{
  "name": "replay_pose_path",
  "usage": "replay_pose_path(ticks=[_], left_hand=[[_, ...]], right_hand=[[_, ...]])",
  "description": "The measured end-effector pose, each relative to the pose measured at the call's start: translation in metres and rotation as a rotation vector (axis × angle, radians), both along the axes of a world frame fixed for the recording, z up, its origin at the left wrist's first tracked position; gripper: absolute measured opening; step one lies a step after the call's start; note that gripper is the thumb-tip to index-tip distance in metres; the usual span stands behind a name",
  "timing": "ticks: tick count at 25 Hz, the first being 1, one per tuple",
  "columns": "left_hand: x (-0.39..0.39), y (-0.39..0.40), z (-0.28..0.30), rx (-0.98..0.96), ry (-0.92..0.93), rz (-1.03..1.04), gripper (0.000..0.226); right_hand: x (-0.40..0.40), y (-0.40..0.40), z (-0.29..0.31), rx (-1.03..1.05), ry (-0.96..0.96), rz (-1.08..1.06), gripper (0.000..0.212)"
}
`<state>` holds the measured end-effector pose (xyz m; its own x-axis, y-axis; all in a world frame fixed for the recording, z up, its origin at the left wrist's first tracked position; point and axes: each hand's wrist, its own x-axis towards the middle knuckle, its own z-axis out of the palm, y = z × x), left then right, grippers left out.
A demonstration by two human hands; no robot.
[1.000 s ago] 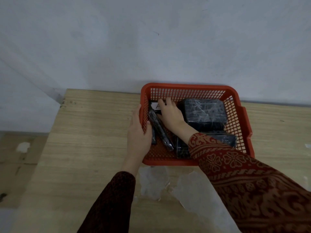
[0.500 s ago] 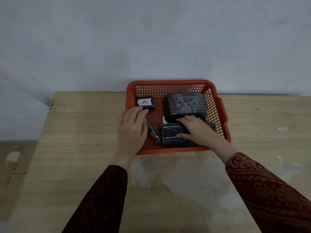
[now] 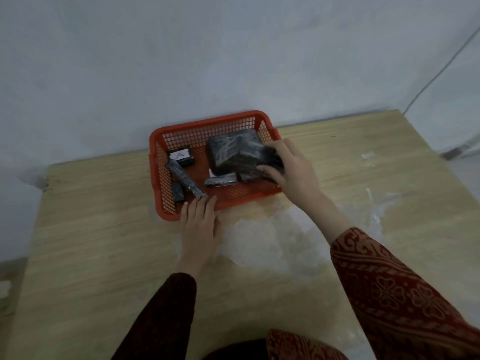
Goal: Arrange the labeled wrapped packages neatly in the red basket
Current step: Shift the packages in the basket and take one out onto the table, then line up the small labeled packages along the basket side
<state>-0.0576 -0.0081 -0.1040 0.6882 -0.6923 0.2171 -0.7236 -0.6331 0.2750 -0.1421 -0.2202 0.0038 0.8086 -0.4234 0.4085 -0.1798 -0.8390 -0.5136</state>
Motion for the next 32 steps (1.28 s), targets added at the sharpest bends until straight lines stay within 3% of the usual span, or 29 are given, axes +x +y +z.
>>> replay_pose_path(ticks=[3, 8, 10, 13, 16, 21, 24, 26, 28, 30, 32], left_hand=[[0.0, 0.001, -0.001, 0.012, -0.01, 0.003, 0.047], [0.001, 0.0, -0.003, 0.021, -0.011, 0.013, 0.048], [0.002, 0.0, -0.004, 0.019, -0.019, 0.009, 0.047], [0.003, -0.001, -0.007, 0.011, -0.043, 0.007, 0.045], [0.003, -0.001, -0.009, -0.004, -0.046, 0.02, 0.045], [0.004, 0.0, -0.006, 0.0, -0.027, 0.024, 0.047], [0.001, -0.001, 0.004, -0.015, 0.065, 0.011, 0.05], [0.005, 0.0, 0.011, -0.039, 0.175, 0.007, 0.045], [0.013, 0.005, 0.018, -0.167, 0.3, 0.008, 0.039], [0.025, 0.013, 0.027, -0.346, 0.299, 0.097, 0.032], [0.045, 0.022, 0.032, -0.471, 0.233, 0.265, 0.031]], right_hand=[[-0.042, -0.004, -0.001, 0.218, -0.153, -0.22, 0.036], [-0.095, -0.013, -0.022, 0.76, -0.379, -0.531, 0.021], [-0.112, -0.015, -0.045, 0.947, -0.328, -0.632, 0.024], [-0.128, -0.009, -0.083, 1.17, -0.043, -0.657, 0.029], [-0.132, -0.003, -0.106, 1.117, 0.165, -0.682, 0.044], [-0.125, -0.002, -0.113, 0.708, 0.436, -0.716, 0.039], [-0.106, 0.004, -0.094, 0.452, 0.385, -0.699, 0.037], [-0.065, 0.013, -0.07, 0.315, 0.171, -0.506, 0.031], [-0.004, 0.028, -0.051, 0.266, 0.073, -0.227, 0.023], [0.057, 0.051, -0.047, 0.214, 0.126, 0.05, 0.021], [0.107, 0.076, -0.057, 0.087, 0.281, 0.274, 0.032]])
